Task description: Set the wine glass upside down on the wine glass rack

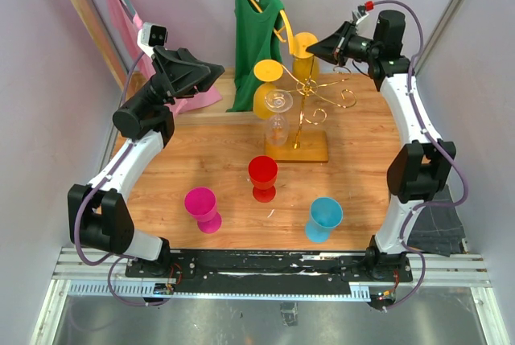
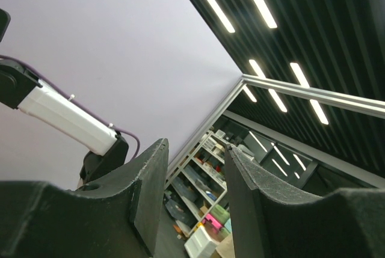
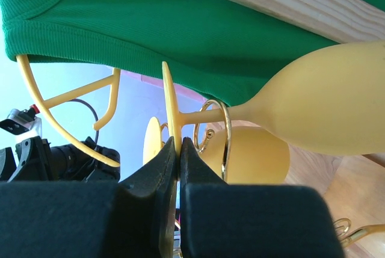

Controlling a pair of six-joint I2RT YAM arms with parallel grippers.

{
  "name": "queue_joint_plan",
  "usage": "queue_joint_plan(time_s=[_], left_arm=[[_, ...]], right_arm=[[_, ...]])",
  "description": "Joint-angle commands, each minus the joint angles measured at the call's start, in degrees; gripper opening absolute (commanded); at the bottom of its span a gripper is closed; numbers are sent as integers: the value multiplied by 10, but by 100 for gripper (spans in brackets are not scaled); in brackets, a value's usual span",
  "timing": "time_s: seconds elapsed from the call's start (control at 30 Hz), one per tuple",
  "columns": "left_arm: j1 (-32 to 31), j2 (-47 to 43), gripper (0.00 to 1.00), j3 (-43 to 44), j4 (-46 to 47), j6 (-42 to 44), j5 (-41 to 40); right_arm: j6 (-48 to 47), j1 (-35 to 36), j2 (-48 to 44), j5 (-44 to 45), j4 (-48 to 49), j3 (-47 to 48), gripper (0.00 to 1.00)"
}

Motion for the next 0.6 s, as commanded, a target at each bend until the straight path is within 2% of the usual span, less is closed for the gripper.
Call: queue_joint_plan(time_s=[0.0, 0.37, 0.57], left_arm=[[4, -1, 47, 12, 102, 6, 7], [4, 1, 47, 13, 105, 4, 5], [4, -1, 47, 6, 108, 4, 5]], right_arm=[[6, 16, 5, -21, 27, 31, 1], [-9, 35, -7, -26, 14, 3, 2], [-10, 35, -15, -26, 10, -9, 24]])
